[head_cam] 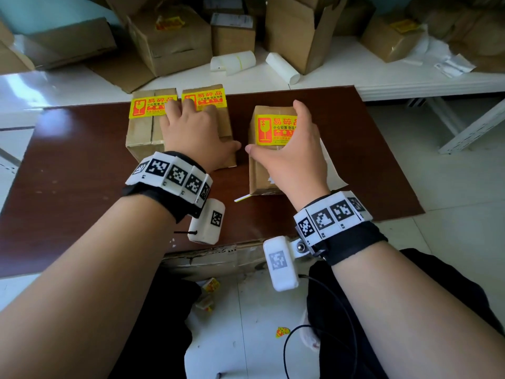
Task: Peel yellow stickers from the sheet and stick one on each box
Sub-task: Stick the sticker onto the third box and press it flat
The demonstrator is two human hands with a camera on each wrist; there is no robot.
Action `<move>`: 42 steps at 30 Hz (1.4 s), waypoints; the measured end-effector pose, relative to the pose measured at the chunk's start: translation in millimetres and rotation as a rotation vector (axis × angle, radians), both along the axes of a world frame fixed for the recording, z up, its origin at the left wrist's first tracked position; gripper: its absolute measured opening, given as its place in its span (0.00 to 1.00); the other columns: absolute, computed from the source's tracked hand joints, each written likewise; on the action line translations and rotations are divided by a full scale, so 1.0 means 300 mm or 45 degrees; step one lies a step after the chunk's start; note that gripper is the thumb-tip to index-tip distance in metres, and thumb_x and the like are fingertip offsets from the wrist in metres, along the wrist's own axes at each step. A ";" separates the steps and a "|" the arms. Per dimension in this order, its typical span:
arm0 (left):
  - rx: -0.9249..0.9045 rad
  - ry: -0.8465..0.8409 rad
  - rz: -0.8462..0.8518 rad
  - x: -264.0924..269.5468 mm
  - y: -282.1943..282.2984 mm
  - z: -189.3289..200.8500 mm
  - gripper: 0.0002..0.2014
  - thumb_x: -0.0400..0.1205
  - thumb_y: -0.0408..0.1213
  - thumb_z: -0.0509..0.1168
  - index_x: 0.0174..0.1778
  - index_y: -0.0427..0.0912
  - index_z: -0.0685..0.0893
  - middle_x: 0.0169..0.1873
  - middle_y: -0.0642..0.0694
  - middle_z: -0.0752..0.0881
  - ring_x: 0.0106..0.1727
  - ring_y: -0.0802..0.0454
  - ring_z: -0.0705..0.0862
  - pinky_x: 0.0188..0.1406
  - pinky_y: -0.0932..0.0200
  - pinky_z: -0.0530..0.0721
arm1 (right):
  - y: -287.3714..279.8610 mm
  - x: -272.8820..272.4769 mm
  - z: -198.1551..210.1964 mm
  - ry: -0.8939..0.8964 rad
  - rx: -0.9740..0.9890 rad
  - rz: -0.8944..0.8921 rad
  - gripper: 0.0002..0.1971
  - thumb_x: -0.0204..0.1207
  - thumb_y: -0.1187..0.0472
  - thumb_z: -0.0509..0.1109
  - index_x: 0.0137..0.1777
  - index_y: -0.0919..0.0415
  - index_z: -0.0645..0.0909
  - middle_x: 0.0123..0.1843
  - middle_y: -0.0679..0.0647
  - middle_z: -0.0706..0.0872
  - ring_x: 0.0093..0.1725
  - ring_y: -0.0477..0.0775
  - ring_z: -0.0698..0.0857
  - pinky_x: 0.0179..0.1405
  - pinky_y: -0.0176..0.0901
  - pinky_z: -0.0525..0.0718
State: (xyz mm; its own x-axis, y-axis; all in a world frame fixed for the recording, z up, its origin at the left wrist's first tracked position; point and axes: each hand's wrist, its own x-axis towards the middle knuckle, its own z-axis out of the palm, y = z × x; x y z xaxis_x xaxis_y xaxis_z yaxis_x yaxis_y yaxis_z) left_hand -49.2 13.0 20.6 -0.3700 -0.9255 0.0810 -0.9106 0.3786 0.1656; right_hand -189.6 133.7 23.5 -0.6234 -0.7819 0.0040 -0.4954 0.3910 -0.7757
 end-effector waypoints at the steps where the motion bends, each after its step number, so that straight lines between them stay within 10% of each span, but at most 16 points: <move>1: -0.024 0.080 -0.048 0.000 0.005 0.005 0.35 0.82 0.65 0.68 0.77 0.42 0.82 0.77 0.35 0.78 0.81 0.28 0.69 0.79 0.35 0.69 | 0.000 0.004 -0.002 -0.005 -0.016 0.001 0.57 0.73 0.40 0.88 0.96 0.39 0.56 0.84 0.47 0.74 0.77 0.51 0.82 0.58 0.48 0.78; 6: 0.252 0.909 -0.173 -0.033 0.104 0.043 0.26 0.92 0.53 0.54 0.34 0.42 0.80 0.33 0.44 0.83 0.39 0.43 0.82 0.40 0.51 0.76 | -0.014 0.019 -0.021 -0.098 -0.138 -0.004 0.60 0.66 0.39 0.92 0.94 0.39 0.61 0.83 0.47 0.77 0.79 0.52 0.82 0.66 0.56 0.87; 11: 0.777 1.411 0.086 -0.045 0.157 0.023 0.31 0.85 0.63 0.61 0.53 0.35 0.91 0.50 0.32 0.93 0.48 0.39 0.91 0.64 0.26 0.89 | -0.007 0.014 -0.047 -0.142 -0.243 -0.011 0.60 0.69 0.34 0.90 0.96 0.46 0.62 0.86 0.49 0.77 0.84 0.51 0.80 0.78 0.58 0.85; 15: 0.695 1.468 0.078 -0.035 0.158 0.003 0.16 0.85 0.55 0.72 0.44 0.46 0.96 0.39 0.48 0.92 0.52 0.40 0.94 0.62 0.31 0.92 | 0.007 -0.002 -0.050 -0.251 -0.292 0.001 0.53 0.78 0.34 0.84 0.97 0.50 0.61 0.90 0.49 0.74 0.88 0.49 0.76 0.86 0.54 0.79; 19: 0.631 1.499 0.056 -0.035 0.154 -0.042 0.17 0.80 0.52 0.80 0.57 0.45 0.96 0.42 0.53 0.94 0.48 0.53 0.93 0.54 0.45 0.94 | -0.010 -0.025 -0.056 -0.282 -0.297 0.003 0.43 0.87 0.36 0.74 0.97 0.52 0.63 0.92 0.50 0.73 0.90 0.50 0.73 0.88 0.55 0.76; 27: 0.556 1.438 -0.237 -0.062 0.100 -0.036 0.17 0.85 0.26 0.71 0.67 0.46 0.91 0.61 0.49 0.94 0.65 0.54 0.92 0.69 0.47 0.90 | -0.062 -0.096 -0.082 -0.220 -0.463 -0.099 0.45 0.68 0.26 0.79 0.84 0.47 0.81 0.73 0.48 0.90 0.74 0.48 0.89 0.75 0.59 0.89; 31: 0.620 1.484 -0.242 -0.072 0.107 -0.035 0.20 0.87 0.19 0.64 0.62 0.47 0.91 0.51 0.54 0.95 0.54 0.62 0.93 0.51 0.65 0.89 | -0.052 -0.125 -0.091 -0.234 -0.516 -0.112 0.41 0.69 0.34 0.84 0.81 0.50 0.84 0.70 0.44 0.93 0.72 0.47 0.90 0.73 0.59 0.91; 36: 0.591 1.545 -0.104 -0.090 0.113 -0.035 0.08 0.83 0.40 0.73 0.57 0.51 0.93 0.48 0.53 0.96 0.50 0.57 0.94 0.50 0.57 0.89 | -0.045 -0.116 -0.089 -0.244 -0.535 -0.121 0.33 0.71 0.43 0.87 0.75 0.51 0.87 0.66 0.44 0.94 0.69 0.46 0.91 0.70 0.59 0.92; 42: 0.475 1.468 -0.077 -0.084 0.109 -0.047 0.20 0.82 0.49 0.78 0.67 0.44 0.91 0.51 0.52 0.94 0.49 0.56 0.94 0.50 0.52 0.94 | -0.034 -0.100 -0.076 -0.231 -0.466 -0.084 0.32 0.75 0.47 0.88 0.79 0.47 0.84 0.70 0.40 0.90 0.72 0.45 0.88 0.70 0.58 0.92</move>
State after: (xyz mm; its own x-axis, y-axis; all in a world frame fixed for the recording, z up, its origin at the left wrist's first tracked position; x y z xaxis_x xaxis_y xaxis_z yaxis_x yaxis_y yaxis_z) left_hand -74.4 45.7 6.5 -0.3002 -0.9458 0.1235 -0.1391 0.1715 0.9753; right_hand -219.7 123.6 0.8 -0.6882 -0.7077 0.1599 -0.3209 0.0992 -0.9419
